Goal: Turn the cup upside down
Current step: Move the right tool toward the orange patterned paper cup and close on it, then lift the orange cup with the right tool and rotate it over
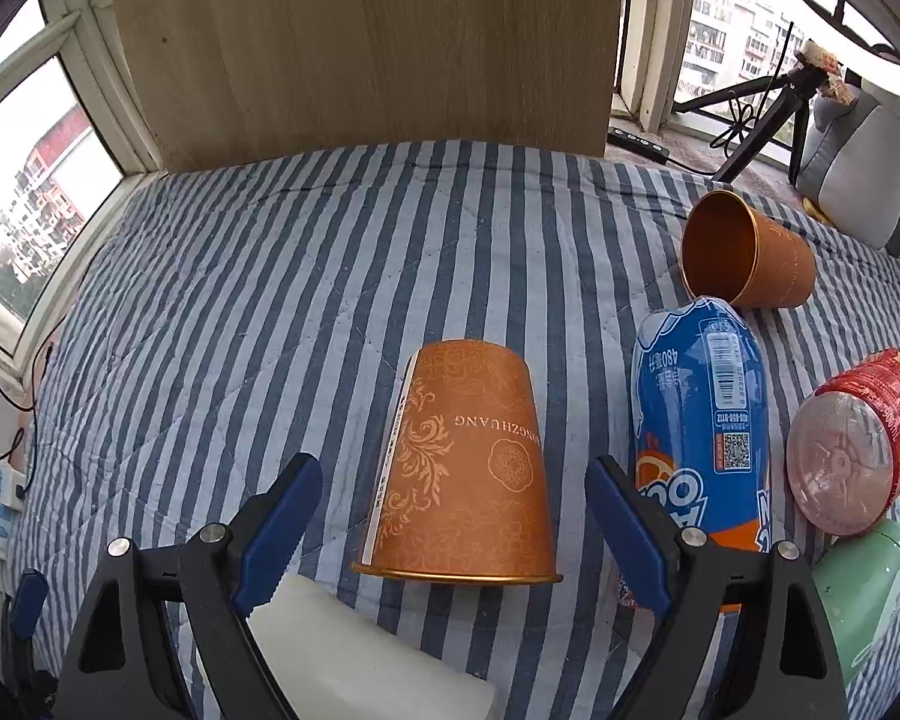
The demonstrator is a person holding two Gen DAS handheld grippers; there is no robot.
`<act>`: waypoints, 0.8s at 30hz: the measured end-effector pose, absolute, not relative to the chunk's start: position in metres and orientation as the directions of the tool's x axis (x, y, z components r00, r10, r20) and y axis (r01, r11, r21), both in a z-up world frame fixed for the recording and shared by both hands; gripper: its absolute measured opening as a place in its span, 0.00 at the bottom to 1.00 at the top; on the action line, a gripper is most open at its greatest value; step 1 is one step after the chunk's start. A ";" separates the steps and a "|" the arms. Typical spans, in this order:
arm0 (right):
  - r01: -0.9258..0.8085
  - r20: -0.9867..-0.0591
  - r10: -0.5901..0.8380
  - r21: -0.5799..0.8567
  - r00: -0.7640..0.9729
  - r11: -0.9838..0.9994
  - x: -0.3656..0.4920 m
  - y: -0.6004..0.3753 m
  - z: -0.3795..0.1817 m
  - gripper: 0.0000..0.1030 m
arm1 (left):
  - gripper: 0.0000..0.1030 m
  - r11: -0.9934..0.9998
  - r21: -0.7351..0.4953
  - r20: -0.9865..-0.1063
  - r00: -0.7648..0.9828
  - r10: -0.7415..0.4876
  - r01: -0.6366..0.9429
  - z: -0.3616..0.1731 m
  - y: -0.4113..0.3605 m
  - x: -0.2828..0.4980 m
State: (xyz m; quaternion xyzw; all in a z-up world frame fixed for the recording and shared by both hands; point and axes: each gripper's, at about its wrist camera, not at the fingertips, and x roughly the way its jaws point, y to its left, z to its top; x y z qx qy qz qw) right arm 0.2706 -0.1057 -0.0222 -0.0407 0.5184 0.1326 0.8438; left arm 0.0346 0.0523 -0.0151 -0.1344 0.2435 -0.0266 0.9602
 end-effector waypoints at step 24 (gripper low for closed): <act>-0.245 -0.859 0.153 0.033 0.489 0.969 0.262 -0.116 0.009 0.57 | 1.00 0.978 -0.205 -0.479 0.875 -0.064 -0.040 -0.020 0.043 0.042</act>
